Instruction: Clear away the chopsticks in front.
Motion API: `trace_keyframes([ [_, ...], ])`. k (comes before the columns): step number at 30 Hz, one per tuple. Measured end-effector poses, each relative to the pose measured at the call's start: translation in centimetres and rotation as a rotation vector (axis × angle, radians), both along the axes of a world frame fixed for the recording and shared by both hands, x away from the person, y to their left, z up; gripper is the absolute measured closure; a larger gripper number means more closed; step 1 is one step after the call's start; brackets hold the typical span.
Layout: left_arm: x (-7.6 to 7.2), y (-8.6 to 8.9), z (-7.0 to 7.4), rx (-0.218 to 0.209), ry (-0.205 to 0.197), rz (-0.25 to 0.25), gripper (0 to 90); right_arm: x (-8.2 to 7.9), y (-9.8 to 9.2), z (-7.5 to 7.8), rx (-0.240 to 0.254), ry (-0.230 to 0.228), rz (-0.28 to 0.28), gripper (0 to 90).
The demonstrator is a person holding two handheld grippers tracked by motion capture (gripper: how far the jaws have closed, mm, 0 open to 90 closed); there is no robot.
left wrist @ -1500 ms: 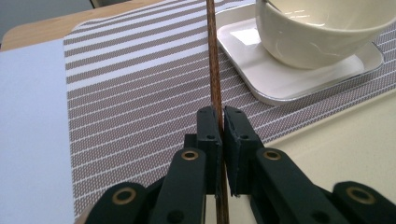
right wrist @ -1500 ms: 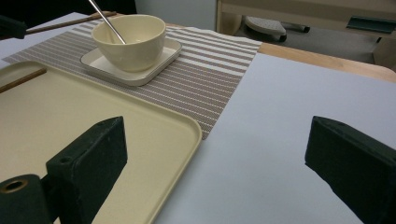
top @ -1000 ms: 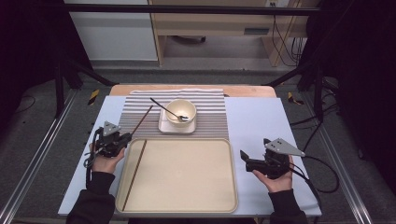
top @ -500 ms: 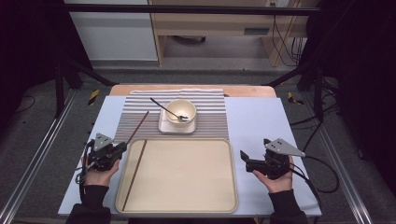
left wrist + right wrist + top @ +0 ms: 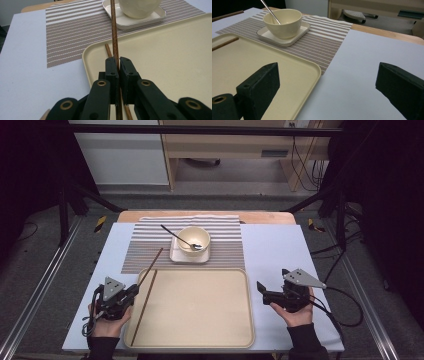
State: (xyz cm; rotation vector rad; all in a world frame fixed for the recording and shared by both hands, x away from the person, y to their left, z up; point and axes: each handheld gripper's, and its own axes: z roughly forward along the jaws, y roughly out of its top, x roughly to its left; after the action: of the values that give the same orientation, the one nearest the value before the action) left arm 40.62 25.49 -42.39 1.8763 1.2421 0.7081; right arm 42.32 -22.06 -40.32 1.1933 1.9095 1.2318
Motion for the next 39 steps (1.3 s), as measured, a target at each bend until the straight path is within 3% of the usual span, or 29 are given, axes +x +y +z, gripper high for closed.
trace_keyframes([
  [7,-0.2,-1.3,0.3,-0.020,-0.008,0.003,84.6,0.0,0.0,0.0,0.001,-0.001,0.000,5.6],
  [18,-0.3,-3.8,0.6,-0.008,-0.003,-0.017,84.6,-0.1,-0.1,0.2,0.014,-0.007,0.006,5.6],
  [24,-1.0,-4.6,0.5,-0.050,-0.010,-0.012,84.6,-0.1,-0.2,0.4,0.014,-0.012,0.007,5.6],
  [33,-3.0,-4.5,-2.1,-0.086,0.025,0.020,84.6,-0.1,-0.2,0.4,0.014,-0.011,0.008,5.6],
  [39,-3.6,-4.4,-3.5,-0.066,0.045,0.036,84.6,-0.1,0.0,0.2,0.006,-0.006,0.011,5.6],
])
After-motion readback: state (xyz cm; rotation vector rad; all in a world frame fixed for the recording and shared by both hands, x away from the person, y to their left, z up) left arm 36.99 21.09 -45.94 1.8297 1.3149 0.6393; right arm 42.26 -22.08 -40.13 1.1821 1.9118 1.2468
